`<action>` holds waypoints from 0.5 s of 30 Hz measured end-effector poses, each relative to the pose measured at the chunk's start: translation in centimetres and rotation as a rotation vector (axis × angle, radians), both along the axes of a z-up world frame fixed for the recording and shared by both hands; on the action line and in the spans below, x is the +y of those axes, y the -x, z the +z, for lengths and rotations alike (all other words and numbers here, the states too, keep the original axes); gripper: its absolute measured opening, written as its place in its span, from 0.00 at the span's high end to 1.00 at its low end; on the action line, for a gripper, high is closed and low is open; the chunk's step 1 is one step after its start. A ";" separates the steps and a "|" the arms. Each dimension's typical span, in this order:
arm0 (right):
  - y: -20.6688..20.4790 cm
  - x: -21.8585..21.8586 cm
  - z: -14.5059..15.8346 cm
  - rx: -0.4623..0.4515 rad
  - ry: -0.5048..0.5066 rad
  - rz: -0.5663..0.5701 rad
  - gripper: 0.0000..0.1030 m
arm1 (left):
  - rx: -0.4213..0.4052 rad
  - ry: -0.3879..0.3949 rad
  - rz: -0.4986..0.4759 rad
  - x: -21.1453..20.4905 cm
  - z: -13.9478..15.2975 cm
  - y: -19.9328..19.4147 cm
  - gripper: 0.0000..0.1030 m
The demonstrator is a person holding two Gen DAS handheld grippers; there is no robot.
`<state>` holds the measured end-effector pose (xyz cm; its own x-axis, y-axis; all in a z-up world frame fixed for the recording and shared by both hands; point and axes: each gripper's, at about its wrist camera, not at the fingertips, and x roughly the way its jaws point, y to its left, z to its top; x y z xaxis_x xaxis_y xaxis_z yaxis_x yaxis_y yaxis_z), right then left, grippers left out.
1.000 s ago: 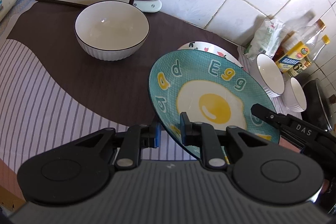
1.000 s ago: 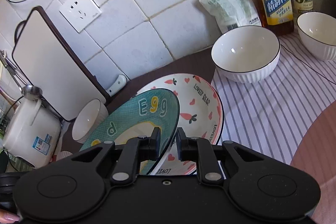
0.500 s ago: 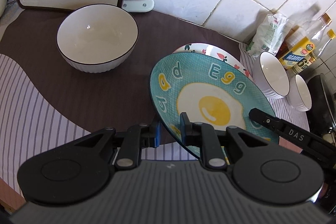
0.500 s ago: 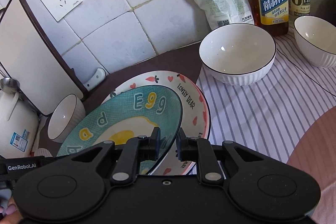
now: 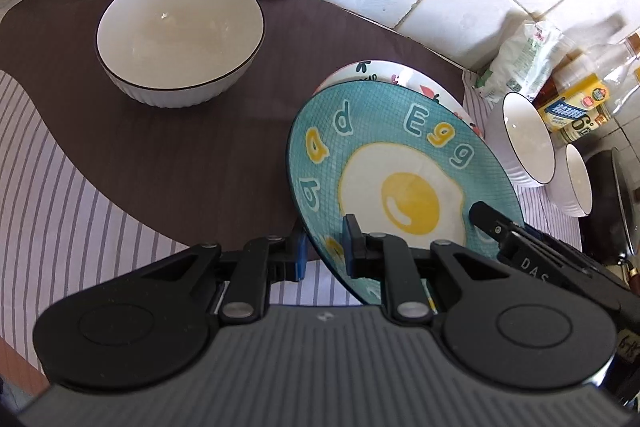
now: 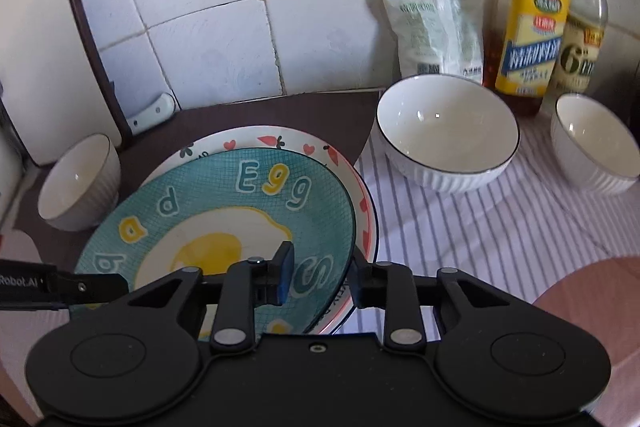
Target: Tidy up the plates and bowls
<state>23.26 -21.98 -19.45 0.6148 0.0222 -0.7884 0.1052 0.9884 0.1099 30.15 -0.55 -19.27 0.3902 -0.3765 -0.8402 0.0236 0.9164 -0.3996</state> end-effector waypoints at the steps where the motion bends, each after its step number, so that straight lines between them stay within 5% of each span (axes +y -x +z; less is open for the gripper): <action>1: 0.0 0.0 0.0 -0.003 0.009 0.001 0.66 | 0.006 0.003 0.006 -0.1 -0.1 0.0 0.85; 8: -0.1 2.7 -0.4 0.027 0.248 0.054 0.63 | 0.037 0.009 0.021 0.1 0.1 0.0 0.86; 15: 1.4 2.1 1.8 -0.005 0.160 0.005 0.63 | 0.028 -0.002 -0.020 2.0 2.0 1.0 0.86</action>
